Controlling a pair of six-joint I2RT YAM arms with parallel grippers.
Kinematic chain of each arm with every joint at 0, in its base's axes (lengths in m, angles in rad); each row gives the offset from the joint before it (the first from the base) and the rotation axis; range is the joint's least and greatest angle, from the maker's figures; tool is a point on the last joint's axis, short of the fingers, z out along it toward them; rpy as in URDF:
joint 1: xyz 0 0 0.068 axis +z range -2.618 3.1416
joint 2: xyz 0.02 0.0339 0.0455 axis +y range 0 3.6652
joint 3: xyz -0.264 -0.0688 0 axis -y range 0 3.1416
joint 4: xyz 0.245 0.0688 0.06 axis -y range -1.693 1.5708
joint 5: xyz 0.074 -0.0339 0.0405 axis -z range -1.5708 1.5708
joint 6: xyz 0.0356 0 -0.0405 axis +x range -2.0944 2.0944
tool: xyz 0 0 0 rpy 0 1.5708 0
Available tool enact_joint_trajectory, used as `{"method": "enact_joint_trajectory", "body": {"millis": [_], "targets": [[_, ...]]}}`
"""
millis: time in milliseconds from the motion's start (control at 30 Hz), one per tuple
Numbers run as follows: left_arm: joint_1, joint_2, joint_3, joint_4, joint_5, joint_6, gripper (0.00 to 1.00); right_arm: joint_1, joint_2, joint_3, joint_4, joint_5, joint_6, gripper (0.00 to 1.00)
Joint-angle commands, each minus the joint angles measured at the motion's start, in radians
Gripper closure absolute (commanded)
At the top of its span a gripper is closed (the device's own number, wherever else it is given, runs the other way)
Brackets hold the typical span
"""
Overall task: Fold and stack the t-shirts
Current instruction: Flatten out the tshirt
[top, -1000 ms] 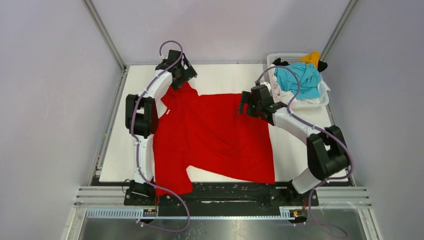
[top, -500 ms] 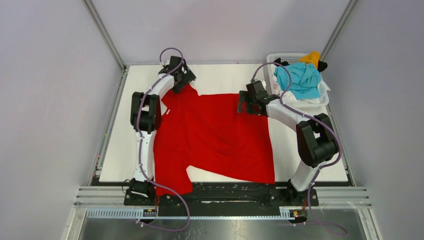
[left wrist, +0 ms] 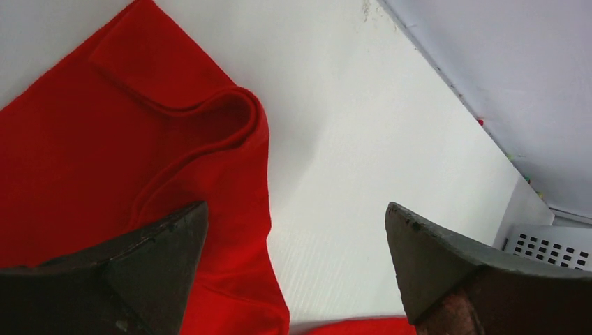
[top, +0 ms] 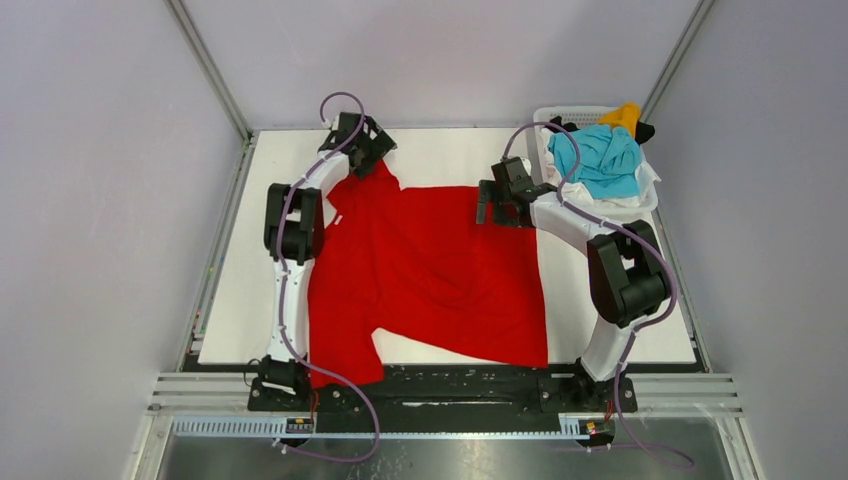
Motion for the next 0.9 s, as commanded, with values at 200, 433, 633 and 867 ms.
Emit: {"method": "enact_joint_trajectory", "body": {"millis": [200, 433, 633, 867], "targets": [[0.036, -0.249, -0.264, 0.126, -0.043, 0.044, 0.01, -0.008, 0.023, 0.058, -0.014, -0.019, -0.007, 0.0], [0.037, -0.234, -0.275, 0.097, -0.043, 0.048, 0.01, -0.008, 0.017, 0.038, -0.011, -0.027, 0.014, 0.01], [0.037, -0.181, -0.25, 0.068, -0.038, 0.04, 0.01, -0.008, 0.009, 0.028, -0.015, -0.016, 0.014, 0.0], [0.032, -0.087, -0.122, -0.024, -0.056, 0.038, 0.01, -0.009, 0.02, 0.04, -0.029, -0.012, 0.014, 0.0]]}}
